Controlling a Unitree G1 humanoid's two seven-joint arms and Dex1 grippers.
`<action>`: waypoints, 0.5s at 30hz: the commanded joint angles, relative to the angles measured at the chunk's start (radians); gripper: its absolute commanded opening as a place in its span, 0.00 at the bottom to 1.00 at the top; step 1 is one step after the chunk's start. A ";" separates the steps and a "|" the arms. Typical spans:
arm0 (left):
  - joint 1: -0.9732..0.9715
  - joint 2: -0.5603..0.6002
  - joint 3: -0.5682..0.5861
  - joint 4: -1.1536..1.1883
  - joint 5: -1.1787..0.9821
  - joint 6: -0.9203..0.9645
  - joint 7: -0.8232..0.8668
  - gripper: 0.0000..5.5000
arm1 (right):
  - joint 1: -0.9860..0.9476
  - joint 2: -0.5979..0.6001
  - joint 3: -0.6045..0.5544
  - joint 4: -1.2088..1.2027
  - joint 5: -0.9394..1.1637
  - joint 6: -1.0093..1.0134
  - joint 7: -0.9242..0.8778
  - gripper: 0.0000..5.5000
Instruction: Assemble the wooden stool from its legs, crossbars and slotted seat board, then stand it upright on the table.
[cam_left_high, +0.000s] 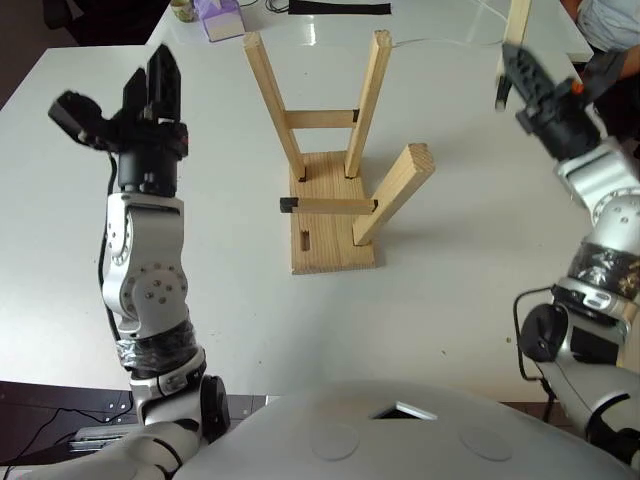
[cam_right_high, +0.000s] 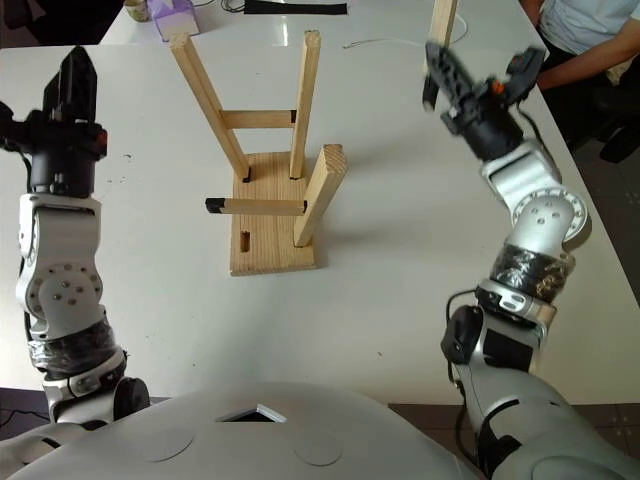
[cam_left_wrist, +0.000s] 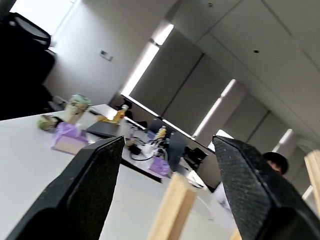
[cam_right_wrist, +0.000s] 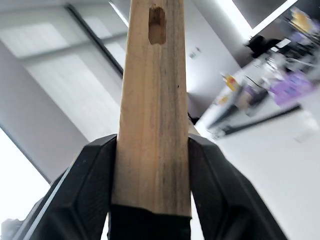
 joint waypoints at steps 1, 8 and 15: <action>-0.314 0.066 -0.064 0.107 -0.254 0.202 -0.081 0.59 | -0.058 -0.019 0.082 -0.221 0.158 0.081 0.067 0.38; -0.623 0.160 -0.123 0.316 -0.467 0.487 -0.203 0.59 | 0.008 -0.156 0.176 -0.272 0.148 0.116 0.293 0.38; -0.738 0.225 -0.095 0.393 -0.579 0.610 -0.301 0.59 | 0.065 -0.267 0.197 -0.287 0.083 0.050 0.482 0.38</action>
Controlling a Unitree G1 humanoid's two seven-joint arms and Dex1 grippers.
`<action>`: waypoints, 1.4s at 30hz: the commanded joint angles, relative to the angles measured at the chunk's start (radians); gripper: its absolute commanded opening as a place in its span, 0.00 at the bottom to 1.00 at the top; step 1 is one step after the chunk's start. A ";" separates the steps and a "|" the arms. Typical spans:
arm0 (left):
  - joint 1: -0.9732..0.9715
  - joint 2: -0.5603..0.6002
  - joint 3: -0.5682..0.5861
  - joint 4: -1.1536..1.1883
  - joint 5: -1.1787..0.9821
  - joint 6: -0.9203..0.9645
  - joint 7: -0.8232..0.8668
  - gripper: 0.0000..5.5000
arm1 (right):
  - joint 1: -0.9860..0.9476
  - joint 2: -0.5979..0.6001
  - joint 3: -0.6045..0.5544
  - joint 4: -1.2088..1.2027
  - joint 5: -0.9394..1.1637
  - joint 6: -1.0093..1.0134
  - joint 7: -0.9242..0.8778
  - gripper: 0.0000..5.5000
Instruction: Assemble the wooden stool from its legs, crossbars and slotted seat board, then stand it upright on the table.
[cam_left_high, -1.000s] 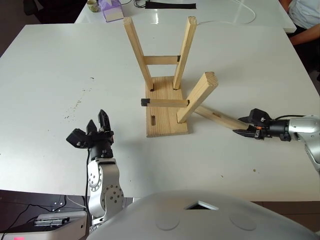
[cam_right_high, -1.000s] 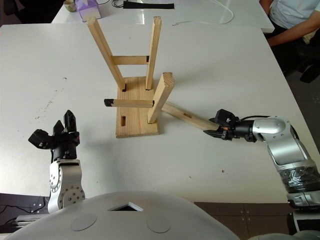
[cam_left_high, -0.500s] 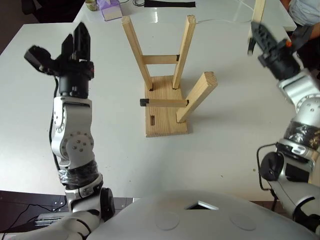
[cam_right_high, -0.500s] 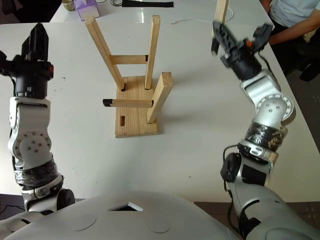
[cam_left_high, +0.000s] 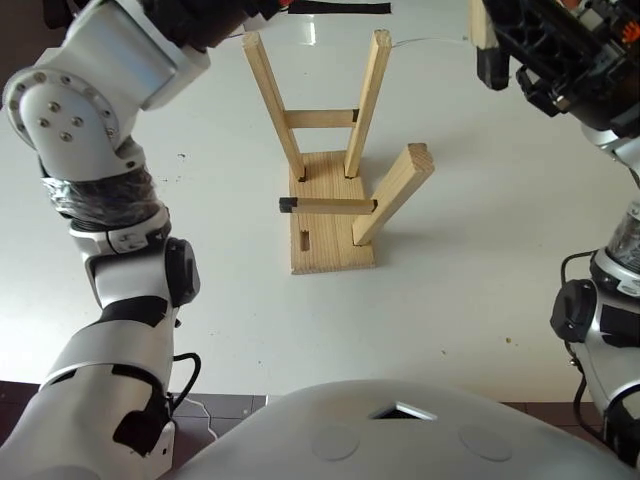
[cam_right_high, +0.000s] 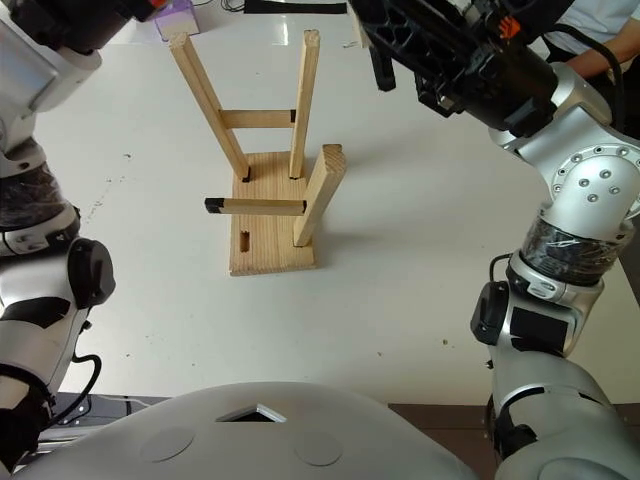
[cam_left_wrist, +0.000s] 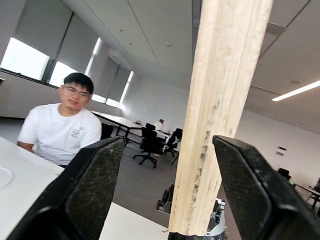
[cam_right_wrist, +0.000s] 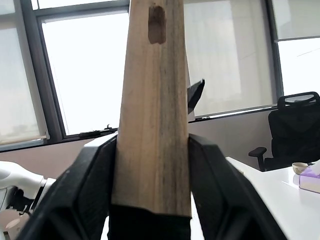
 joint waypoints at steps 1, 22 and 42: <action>-0.058 0.022 0.009 0.017 -0.021 0.033 -0.036 0.59 | 0.025 -0.042 0.001 -0.012 -0.033 -0.042 0.060 0.38; 0.103 0.091 0.047 -0.262 -0.086 -0.007 -0.006 0.59 | -0.070 -0.171 0.183 0.103 -0.201 -0.078 0.353 0.38; 0.134 0.165 -0.015 -0.287 -0.014 -0.022 -0.066 0.59 | -0.099 -0.180 0.254 0.125 -0.292 -0.109 0.469 0.38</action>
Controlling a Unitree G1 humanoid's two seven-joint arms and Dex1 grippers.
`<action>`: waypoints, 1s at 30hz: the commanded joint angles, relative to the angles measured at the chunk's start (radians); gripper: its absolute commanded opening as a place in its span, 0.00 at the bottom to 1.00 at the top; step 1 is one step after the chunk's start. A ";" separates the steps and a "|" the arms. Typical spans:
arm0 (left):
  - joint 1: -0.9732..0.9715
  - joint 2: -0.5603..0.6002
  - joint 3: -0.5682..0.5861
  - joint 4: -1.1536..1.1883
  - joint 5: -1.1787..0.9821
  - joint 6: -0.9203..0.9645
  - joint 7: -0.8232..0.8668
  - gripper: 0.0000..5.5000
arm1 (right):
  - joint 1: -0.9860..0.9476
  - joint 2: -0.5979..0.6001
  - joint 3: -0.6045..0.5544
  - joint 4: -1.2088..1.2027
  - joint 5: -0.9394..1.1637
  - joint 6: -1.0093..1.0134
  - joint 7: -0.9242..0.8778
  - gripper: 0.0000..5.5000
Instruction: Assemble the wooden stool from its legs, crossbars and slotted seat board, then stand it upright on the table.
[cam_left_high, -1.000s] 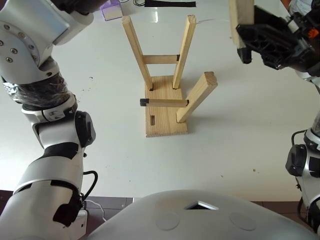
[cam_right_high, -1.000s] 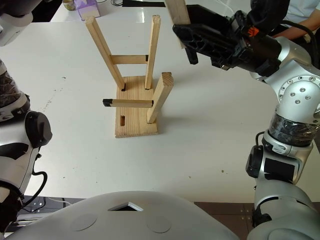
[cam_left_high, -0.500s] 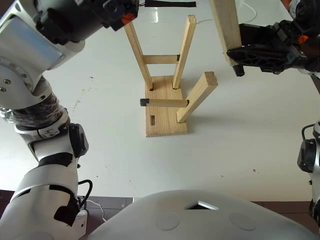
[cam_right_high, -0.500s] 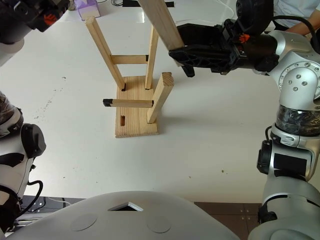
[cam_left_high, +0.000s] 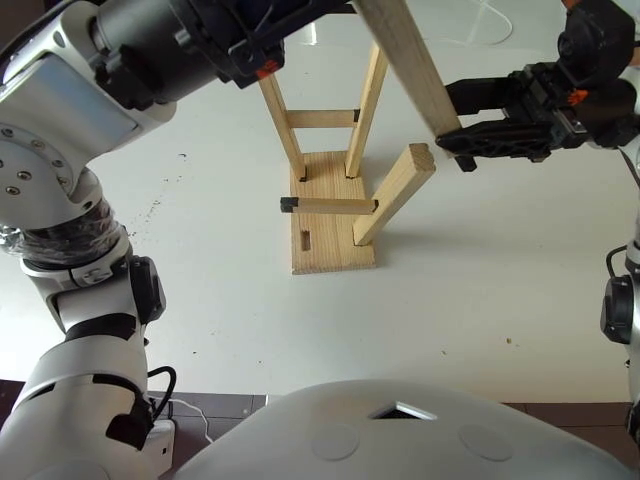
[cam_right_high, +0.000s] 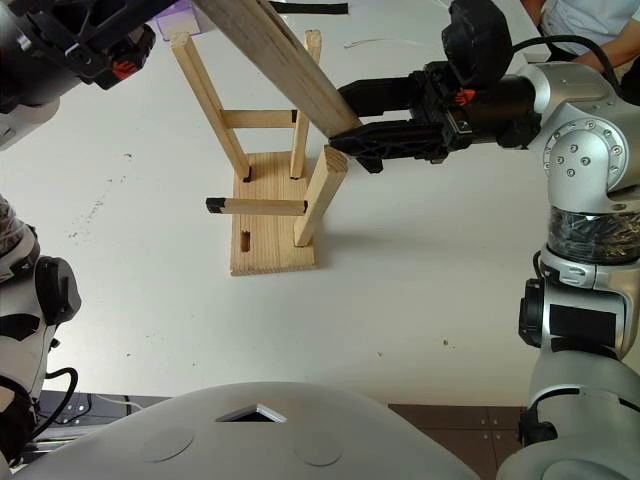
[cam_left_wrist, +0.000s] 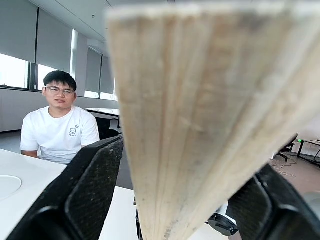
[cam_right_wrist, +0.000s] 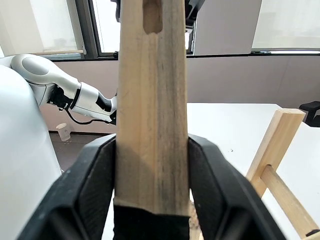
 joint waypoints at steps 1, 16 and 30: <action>-0.014 0.021 -0.013 -0.001 0.023 0.008 -0.024 0.56 | -0.020 0.002 -0.010 -0.007 0.002 0.000 -0.006 0.38; -0.027 0.018 0.009 0.009 0.066 -0.028 -0.049 0.38 | -0.010 0.007 -0.016 -0.009 -0.003 -0.006 -0.033 0.38; -0.056 0.077 0.053 0.072 0.242 -0.068 -0.086 0.37 | -0.003 0.001 -0.095 0.071 -0.054 -0.085 -0.115 0.56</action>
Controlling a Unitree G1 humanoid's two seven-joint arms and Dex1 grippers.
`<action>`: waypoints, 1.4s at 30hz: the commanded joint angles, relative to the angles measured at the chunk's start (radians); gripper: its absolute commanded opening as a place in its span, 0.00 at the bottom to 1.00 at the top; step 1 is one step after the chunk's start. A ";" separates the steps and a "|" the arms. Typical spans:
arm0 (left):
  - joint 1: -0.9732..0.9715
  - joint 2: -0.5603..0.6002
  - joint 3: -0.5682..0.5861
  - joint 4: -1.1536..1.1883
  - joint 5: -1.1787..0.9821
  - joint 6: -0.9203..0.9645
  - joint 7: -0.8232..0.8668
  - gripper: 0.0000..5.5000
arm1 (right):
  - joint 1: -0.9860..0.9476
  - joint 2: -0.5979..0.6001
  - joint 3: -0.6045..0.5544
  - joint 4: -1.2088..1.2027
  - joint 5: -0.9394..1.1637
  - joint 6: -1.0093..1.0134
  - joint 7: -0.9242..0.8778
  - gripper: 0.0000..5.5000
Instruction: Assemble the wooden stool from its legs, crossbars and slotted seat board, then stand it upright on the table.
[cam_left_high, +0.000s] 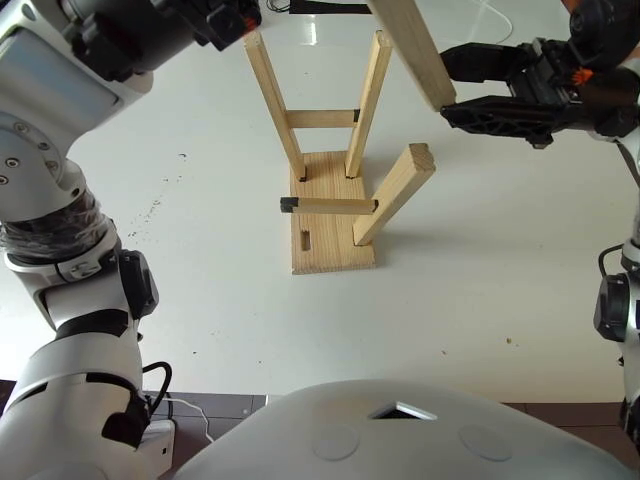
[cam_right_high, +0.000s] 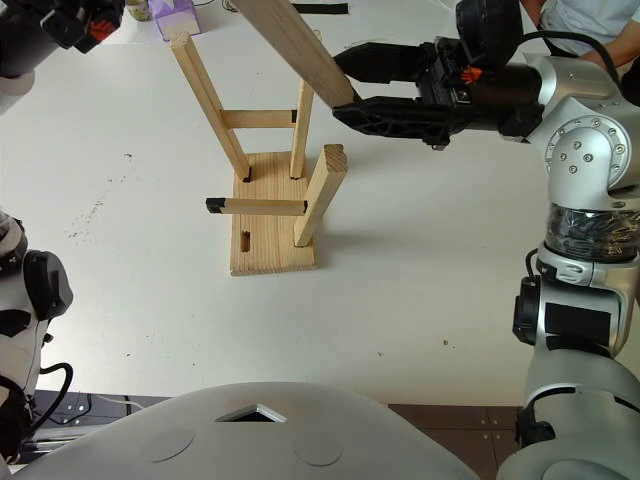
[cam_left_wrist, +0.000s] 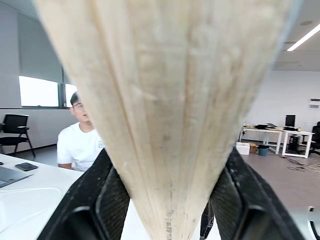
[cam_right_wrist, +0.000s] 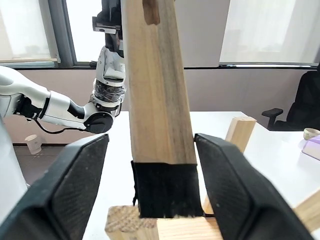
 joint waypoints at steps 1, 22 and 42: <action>-0.013 0.076 0.036 0.038 0.114 -0.022 -0.051 0.37 | -0.002 -0.014 -0.081 0.048 -0.023 -0.049 -0.048 0.56; 0.858 -0.002 0.089 -0.078 0.709 -0.424 -0.499 0.37 | -0.011 0.030 -0.205 0.180 -0.031 -0.106 -0.233 0.56; 1.033 0.110 0.103 -0.293 0.636 -0.333 -0.524 0.37 | 0.067 0.043 -0.232 0.148 -0.041 -0.124 -0.248 0.56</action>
